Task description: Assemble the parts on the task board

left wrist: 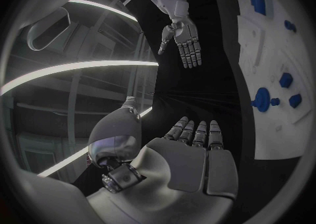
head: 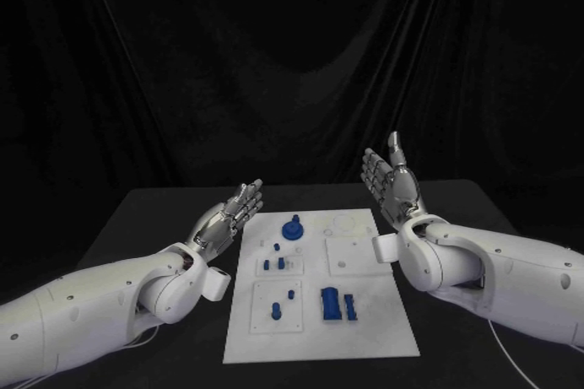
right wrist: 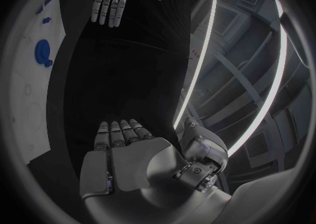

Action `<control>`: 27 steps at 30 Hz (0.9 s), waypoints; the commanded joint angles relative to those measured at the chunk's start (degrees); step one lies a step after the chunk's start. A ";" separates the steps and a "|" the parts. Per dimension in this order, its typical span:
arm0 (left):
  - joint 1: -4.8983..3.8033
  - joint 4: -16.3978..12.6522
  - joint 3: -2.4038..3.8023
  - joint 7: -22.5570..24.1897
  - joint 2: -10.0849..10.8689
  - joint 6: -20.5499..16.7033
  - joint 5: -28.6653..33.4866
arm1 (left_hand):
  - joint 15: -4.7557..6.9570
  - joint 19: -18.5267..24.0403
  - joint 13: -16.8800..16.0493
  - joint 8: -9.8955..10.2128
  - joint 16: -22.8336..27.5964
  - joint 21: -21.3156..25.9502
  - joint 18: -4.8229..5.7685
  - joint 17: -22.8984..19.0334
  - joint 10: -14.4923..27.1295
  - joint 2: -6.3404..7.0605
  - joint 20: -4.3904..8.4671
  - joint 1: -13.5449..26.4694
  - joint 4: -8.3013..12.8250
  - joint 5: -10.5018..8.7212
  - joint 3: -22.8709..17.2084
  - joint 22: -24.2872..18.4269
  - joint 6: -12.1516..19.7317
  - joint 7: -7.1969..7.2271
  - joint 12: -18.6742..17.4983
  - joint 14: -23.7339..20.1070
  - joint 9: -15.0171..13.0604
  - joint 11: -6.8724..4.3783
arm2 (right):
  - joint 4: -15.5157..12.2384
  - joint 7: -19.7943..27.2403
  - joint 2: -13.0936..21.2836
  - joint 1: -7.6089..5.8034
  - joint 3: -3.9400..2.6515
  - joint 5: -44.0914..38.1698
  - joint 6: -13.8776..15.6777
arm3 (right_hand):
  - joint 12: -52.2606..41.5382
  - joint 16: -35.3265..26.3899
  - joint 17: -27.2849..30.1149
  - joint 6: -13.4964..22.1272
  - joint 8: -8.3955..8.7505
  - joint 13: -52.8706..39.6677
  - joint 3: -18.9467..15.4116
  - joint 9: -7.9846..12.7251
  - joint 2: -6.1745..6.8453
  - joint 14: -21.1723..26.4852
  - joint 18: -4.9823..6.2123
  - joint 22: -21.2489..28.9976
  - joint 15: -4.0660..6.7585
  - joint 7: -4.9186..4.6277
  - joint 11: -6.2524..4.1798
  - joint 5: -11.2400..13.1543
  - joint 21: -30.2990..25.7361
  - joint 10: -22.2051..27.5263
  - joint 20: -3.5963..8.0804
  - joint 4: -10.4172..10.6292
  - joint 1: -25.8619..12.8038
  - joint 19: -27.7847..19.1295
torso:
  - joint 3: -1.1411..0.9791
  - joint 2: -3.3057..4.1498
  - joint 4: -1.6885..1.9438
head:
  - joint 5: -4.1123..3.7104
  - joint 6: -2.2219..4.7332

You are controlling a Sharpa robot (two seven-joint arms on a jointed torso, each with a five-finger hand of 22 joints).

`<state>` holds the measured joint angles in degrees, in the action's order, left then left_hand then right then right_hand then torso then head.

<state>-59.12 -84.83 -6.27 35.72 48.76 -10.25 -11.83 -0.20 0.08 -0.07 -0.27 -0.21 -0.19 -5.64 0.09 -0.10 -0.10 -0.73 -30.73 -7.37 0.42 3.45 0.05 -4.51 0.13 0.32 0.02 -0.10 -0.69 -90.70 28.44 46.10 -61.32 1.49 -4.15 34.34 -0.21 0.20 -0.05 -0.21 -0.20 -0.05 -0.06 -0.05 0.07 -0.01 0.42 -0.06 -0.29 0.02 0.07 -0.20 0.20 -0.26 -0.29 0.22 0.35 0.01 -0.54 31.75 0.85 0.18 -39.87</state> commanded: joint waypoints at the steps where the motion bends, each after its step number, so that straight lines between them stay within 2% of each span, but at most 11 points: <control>1: -0.36 -1.24 1.07 -2.16 -0.85 -13.41 5.14 | 0.20 -0.08 0.07 0.27 0.21 0.19 5.64 -0.09 0.10 0.10 0.73 9.79 2.35 -0.42 -3.45 -0.05 4.51 -0.13 -0.32 -0.02 0.10 0.69 | 0.52 1.24 -0.81 0.77 -0.85 3.67 8.59 | 0.21 -0.20 0.05 0.21 0.20 0.05 0.06 0.05 -0.07 0.01 -0.42 0.06 0.29 -0.02 -0.07 0.20 -0.20 0.26 0.29 -0.22 -0.35 -0.01 | 0.34 -0.35 -0.52 | -0.08 2.73; 3: -0.51 -2.12 2.25 -3.02 -1.58 -18.07 6.66 | 0.20 -0.08 0.07 0.27 0.21 0.19 5.64 -0.09 0.10 0.10 0.73 11.73 2.86 -0.42 -3.45 -0.05 4.51 -0.13 -0.32 -0.02 0.10 0.69 | 0.70 1.34 -1.30 1.09 -1.37 4.06 9.55 | 0.21 -0.20 0.05 0.21 0.20 0.05 0.06 0.05 -0.07 0.01 -0.42 0.06 0.29 -0.02 -0.07 0.20 -0.20 0.26 0.29 -0.22 -0.35 -0.01 | 0.43 -0.45 -0.67 | -0.12 3.99; 6: -0.69 -3.11 3.56 -3.97 -2.40 -23.22 8.35 | 0.20 -0.08 0.07 0.27 0.21 0.19 5.64 -0.09 0.10 0.10 0.73 13.68 3.35 -0.42 -3.45 -0.05 4.51 -0.13 -0.32 -0.02 0.10 0.69 | 0.75 1.36 -1.41 1.16 -1.49 4.15 9.77 | 0.21 -0.20 0.05 0.21 0.20 0.05 0.06 0.05 -0.07 0.01 -0.42 0.06 0.29 -0.02 -0.07 0.20 -0.20 0.26 0.29 -0.22 -0.35 -0.01 | 0.51 -0.53 -0.78 | -0.16 4.98; 7: -0.75 -3.44 4.01 -4.29 -2.67 -24.99 8.92 | 0.20 -0.08 0.07 0.27 0.21 0.19 5.64 -0.09 0.10 0.10 0.73 14.39 7.37 -0.42 -3.45 -0.05 4.51 -0.13 -0.32 -0.02 0.10 0.69 | 0.75 1.36 -1.41 1.16 -1.49 4.15 9.77 | 0.21 -0.20 0.05 0.21 0.20 0.05 0.06 0.05 -0.07 0.01 -0.42 0.06 0.29 -0.02 -0.07 0.20 -0.20 0.26 0.29 -0.22 -0.35 -0.01 | 0.52 -0.55 -0.81 | -0.17 5.22; 12: -0.94 -4.55 5.49 -5.36 -3.59 -30.80 10.83 | 0.20 -0.08 0.07 0.27 0.21 0.19 5.64 -0.09 0.10 0.10 0.73 17.39 7.37 -0.42 -3.45 -0.05 4.51 -0.13 -0.32 -0.02 0.10 0.69 | 0.75 1.36 -1.41 1.16 -1.49 4.15 9.77 | 0.21 -0.20 0.05 0.21 0.20 0.05 0.06 0.05 -0.07 0.01 -0.42 0.06 0.29 -0.02 -0.07 0.20 -0.20 0.26 0.29 -0.22 -0.35 -0.01 | 0.54 -0.57 -0.85 | -0.18 5.49; 17: -1.04 -5.09 6.22 -5.89 -4.04 -33.66 11.76 | 0.20 -0.08 0.07 0.27 0.21 0.19 5.64 -0.09 0.10 0.10 0.73 19.94 7.37 -0.42 -3.45 -0.05 4.51 -0.13 -0.32 -0.02 0.10 0.69 | 0.75 1.36 -1.41 1.16 -1.49 4.15 9.77 | 0.21 -0.20 0.05 0.21 0.20 0.05 0.06 0.05 -0.07 0.01 -0.42 0.06 0.29 -0.02 -0.07 0.20 -0.20 0.26 0.29 -0.22 -0.35 -0.01 | 0.54 -0.57 -0.85 | -0.18 5.49; 27: -1.04 -5.13 6.27 -5.93 -4.07 -33.86 11.83 | 0.20 -0.08 0.07 0.27 0.21 0.19 5.64 -0.09 0.10 0.10 0.73 23.49 7.37 -0.42 -3.45 -0.05 4.51 -0.13 -0.32 -0.02 0.10 0.69 | 0.75 1.36 -1.41 1.16 -1.49 4.15 9.77 | 0.21 -0.20 0.05 0.21 0.20 0.05 0.06 0.05 -0.07 0.01 -0.42 0.06 0.29 -0.02 -0.07 0.20 -0.20 0.26 0.29 -0.22 -0.35 -0.01 | 0.54 -0.57 -0.85 | -0.18 5.49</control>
<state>-59.99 -89.77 -0.08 29.64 44.79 -42.26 -0.93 -0.20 0.17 -0.09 -0.28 -0.21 -0.20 -1.22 0.06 0.09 -0.03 -0.42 -9.89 -0.62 0.20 0.05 0.07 -0.42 0.00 0.35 0.02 -0.10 -0.49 -89.94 29.10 44.68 -60.29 0.06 -0.04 43.22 -0.21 0.21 -0.07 -0.21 -0.20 -0.06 -0.06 -0.08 0.07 -0.01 0.43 -0.07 -0.30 0.02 0.07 -0.20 0.21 -0.26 -0.30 0.23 0.36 0.02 0.01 31.18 0.01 0.02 -34.37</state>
